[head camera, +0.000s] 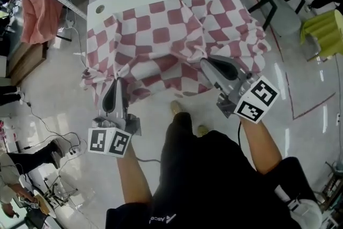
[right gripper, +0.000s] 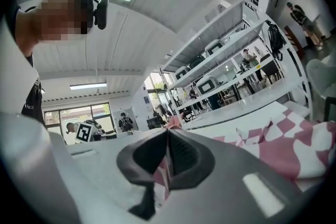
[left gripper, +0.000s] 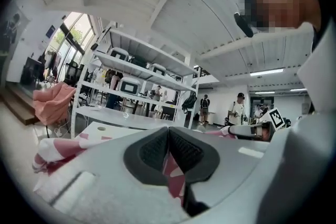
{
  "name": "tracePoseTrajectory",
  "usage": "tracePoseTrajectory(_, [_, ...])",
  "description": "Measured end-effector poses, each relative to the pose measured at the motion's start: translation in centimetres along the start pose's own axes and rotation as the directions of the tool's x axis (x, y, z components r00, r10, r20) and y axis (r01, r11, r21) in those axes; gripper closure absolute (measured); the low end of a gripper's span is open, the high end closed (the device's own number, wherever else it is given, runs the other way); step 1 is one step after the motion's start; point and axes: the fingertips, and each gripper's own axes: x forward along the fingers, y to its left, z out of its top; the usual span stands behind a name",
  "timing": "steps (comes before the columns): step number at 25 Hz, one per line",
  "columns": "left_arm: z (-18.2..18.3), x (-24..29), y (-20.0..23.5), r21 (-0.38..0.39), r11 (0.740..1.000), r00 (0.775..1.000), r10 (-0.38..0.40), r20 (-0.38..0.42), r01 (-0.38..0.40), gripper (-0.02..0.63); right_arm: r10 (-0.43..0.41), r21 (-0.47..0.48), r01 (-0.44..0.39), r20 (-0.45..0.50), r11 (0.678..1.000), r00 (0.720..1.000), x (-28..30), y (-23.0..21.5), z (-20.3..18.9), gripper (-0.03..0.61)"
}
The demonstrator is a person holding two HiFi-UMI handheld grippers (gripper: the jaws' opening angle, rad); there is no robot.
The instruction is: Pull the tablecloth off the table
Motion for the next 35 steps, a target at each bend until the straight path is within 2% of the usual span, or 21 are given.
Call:
tracePoseTrajectory(4, [2.2,-5.0,-4.3,0.032,0.998,0.997,0.046,0.069,-0.048,0.603,0.049,0.001,-0.049,0.072,0.999,0.996,-4.8,3.6,1.7,0.574])
tracePoseTrajectory(9, [4.3,-11.2,-10.3,0.051,0.996,0.988,0.058,0.142,-0.066,0.603,0.087,-0.031,-0.083,0.122,0.996,0.989,-11.2,8.5,2.9,0.574])
tracePoseTrajectory(13, [6.3,-16.7,-12.2,0.063,0.996,0.979,0.053,0.195,-0.066,0.603,0.126,-0.067,-0.117,0.152,0.991,0.980,-13.8,14.1,3.7,0.574])
tracePoseTrajectory(17, [7.5,-22.2,-12.6,0.069,0.997,0.975,0.020,0.221,-0.036,0.603,0.140,-0.091,-0.126,0.173,0.988,0.975,-15.1,20.2,3.6,0.574])
tracePoseTrajectory(21, [8.3,-31.9,-13.6,0.061,0.997,0.961,-0.059,0.269,0.044,0.603,0.118,-0.113,-0.097,0.204,0.989,0.972,-18.6,30.1,1.7,0.574])
tracePoseTrajectory(23, [8.4,-35.3,-13.7,0.057,0.995,0.956,-0.099,0.277,0.086,0.603,0.094,-0.106,-0.072,0.223,0.992,0.970,-19.7,33.5,0.8,0.574])
tracePoseTrajectory(28, [8.4,-35.7,-13.6,0.059,0.986,0.950,-0.164,0.267,0.154,0.603,0.025,-0.048,-0.013,0.259,0.999,0.966,-20.2,33.4,0.7,0.574])
tracePoseTrajectory(32, [8.2,-34.9,-13.2,0.039,0.986,0.953,-0.168,0.254,0.164,0.603,-0.021,-0.033,0.030,0.237,0.999,0.971,-20.4,32.5,0.4,0.574])
tracePoseTrajectory(35, [6.2,-37.7,-14.9,0.035,0.988,0.958,-0.157,0.242,0.153,0.603,-0.030,-0.035,0.039,0.231,0.999,0.972,-23.7,33.8,-1.9,0.574])
